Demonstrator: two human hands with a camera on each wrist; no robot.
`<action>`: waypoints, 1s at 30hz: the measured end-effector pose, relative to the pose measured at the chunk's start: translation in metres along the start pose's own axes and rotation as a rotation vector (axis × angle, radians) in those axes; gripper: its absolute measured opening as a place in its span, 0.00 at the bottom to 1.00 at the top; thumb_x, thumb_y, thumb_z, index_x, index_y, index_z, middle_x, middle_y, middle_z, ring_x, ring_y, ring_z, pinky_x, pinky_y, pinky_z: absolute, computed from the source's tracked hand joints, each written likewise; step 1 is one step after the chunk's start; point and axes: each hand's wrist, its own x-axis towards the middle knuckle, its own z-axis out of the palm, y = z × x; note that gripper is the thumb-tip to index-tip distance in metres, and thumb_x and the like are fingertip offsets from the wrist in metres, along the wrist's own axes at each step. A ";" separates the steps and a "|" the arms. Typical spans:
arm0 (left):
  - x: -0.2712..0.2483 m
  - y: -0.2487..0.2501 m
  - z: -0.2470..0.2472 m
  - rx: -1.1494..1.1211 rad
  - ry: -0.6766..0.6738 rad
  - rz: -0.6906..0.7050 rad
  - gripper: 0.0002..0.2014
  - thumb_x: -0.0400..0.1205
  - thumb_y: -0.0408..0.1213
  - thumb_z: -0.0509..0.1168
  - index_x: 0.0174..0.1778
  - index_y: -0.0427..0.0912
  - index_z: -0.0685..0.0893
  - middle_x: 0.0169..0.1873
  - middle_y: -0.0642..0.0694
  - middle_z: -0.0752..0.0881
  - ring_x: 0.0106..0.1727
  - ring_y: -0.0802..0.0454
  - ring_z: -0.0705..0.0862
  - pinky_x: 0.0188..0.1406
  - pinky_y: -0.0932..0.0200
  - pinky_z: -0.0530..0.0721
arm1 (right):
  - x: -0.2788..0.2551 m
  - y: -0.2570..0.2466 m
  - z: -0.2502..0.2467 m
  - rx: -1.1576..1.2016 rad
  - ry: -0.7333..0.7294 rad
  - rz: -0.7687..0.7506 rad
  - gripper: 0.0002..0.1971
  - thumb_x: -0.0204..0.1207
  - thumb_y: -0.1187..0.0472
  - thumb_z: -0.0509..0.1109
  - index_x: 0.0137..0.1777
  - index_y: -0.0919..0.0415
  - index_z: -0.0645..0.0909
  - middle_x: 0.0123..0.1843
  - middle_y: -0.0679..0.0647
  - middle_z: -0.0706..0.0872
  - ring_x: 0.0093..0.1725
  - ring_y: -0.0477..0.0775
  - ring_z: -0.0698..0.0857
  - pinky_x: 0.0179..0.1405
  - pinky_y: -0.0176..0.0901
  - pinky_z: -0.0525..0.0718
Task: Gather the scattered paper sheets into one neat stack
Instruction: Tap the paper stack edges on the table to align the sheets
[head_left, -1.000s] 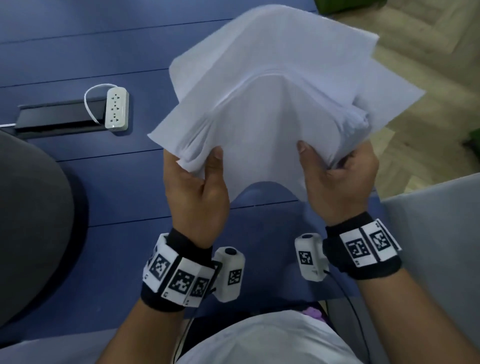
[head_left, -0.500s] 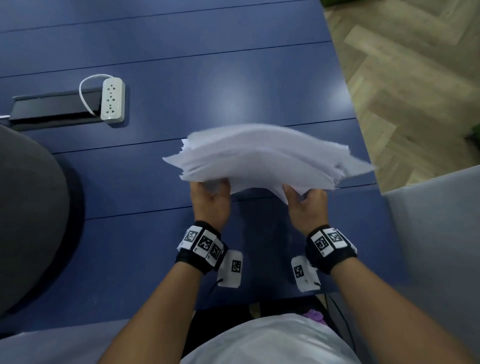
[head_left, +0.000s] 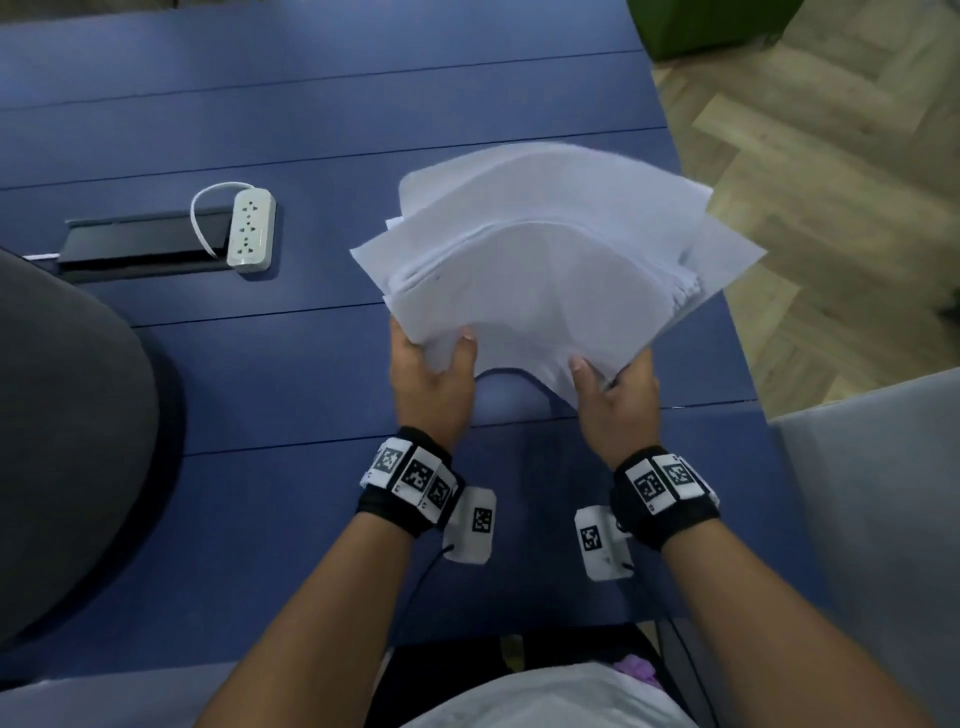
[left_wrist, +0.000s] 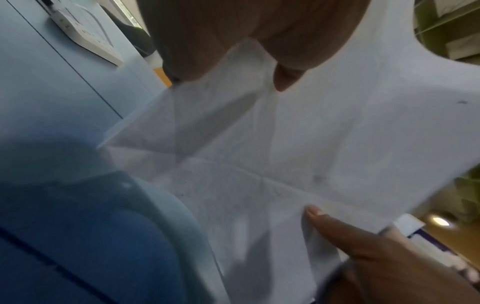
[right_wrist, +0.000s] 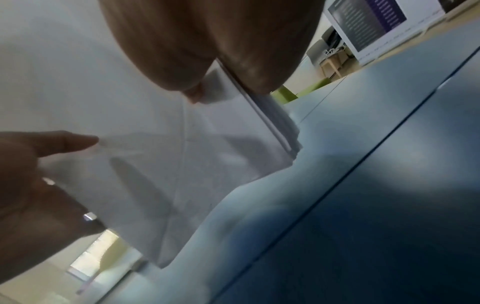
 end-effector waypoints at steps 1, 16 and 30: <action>0.005 -0.002 -0.002 -0.003 0.004 -0.031 0.23 0.78 0.25 0.73 0.69 0.36 0.76 0.55 0.57 0.84 0.53 0.73 0.85 0.58 0.66 0.85 | 0.004 -0.001 -0.002 0.023 -0.019 0.026 0.23 0.77 0.64 0.78 0.70 0.60 0.75 0.57 0.37 0.86 0.51 0.31 0.85 0.57 0.27 0.83; 0.025 -0.018 -0.005 0.007 -0.225 -0.167 0.20 0.73 0.29 0.69 0.61 0.48 0.82 0.55 0.51 0.90 0.57 0.55 0.89 0.58 0.58 0.86 | 0.028 -0.022 -0.011 0.185 -0.040 0.034 0.23 0.69 0.67 0.84 0.63 0.60 0.82 0.55 0.48 0.91 0.55 0.45 0.91 0.56 0.42 0.89; 0.035 0.049 -0.029 -0.096 -0.317 0.121 0.28 0.70 0.20 0.67 0.65 0.43 0.74 0.57 0.44 0.83 0.55 0.53 0.84 0.57 0.54 0.86 | 0.032 -0.031 -0.029 0.325 -0.077 -0.034 0.30 0.62 0.74 0.87 0.63 0.61 0.81 0.57 0.57 0.91 0.56 0.51 0.91 0.54 0.41 0.90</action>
